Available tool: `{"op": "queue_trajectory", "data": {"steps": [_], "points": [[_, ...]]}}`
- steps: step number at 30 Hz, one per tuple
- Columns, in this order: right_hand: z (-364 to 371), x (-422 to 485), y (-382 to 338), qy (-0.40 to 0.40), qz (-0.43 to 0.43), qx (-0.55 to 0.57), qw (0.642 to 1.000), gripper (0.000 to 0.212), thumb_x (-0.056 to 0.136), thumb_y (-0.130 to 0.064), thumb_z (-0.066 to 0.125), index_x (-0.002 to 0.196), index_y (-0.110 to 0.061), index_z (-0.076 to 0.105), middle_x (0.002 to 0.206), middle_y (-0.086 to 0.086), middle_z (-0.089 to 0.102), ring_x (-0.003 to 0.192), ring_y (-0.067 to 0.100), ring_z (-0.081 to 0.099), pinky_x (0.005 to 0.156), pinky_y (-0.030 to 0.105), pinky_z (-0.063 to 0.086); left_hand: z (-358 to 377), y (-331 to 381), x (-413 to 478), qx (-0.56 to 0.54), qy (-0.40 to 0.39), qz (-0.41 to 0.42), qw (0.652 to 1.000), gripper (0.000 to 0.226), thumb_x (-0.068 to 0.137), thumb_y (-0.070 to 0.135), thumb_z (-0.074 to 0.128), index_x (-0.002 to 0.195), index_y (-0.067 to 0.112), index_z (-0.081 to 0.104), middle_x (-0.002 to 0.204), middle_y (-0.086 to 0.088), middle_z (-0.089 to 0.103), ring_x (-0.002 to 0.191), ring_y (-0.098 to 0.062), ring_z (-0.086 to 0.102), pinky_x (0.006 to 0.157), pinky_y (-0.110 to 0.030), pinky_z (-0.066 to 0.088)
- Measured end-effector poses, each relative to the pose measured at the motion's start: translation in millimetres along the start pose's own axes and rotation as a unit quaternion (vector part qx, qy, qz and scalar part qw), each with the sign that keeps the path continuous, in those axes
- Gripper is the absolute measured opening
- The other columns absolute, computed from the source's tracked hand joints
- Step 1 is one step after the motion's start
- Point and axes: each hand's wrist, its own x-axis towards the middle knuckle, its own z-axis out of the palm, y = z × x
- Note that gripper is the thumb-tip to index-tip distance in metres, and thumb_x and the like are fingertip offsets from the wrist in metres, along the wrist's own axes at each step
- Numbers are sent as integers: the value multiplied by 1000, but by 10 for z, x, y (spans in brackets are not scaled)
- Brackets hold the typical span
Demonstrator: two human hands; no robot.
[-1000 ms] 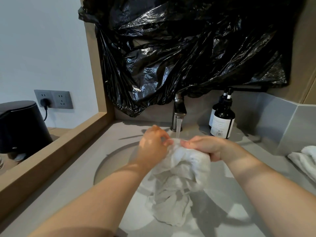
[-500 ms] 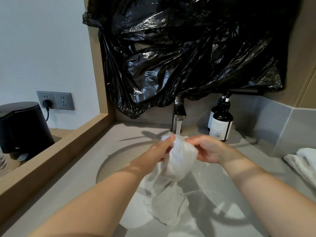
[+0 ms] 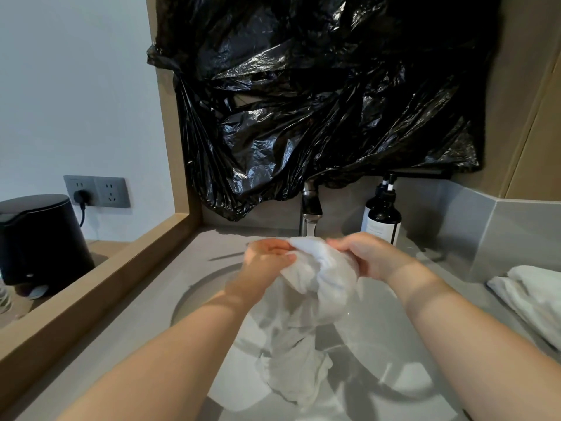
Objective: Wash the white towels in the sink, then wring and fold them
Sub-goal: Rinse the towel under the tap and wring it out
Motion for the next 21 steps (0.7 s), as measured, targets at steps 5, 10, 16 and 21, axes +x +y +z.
{"op": "queue_trajectory", "data": {"steps": [5,10,16,21], "points": [[-77,-68,-197,71,-66,0,995,23,91,-17,63,75,-1,61,59,8,58,65,25,58,64,32,51,-43,132,62,15,60,73,995,21,82,-5,68,82,16,70,61,1,60,53,-6,54,49,-17,45],[-44,-42,7,4,14,169,986,26,99,-17,47,106,4,63,92,15,70,89,30,66,72,39,53,-74,-140,117,377,103,137,910,15,89,14,62,75,17,66,70,3,63,67,-17,59,58,-23,49],[-97,46,187,11,76,271,959,27,103,-12,36,98,1,59,73,12,73,63,25,71,53,34,58,-49,-283,-8,220,-194,-179,939,75,97,65,27,98,6,73,91,-5,76,82,-16,73,72,-26,56],[13,84,204,2,72,222,972,22,99,-9,46,105,0,65,83,12,74,82,25,67,66,36,55,56,-362,-25,100,-187,-151,966,32,93,50,58,102,23,72,97,5,75,94,-12,70,90,-32,52]]}}
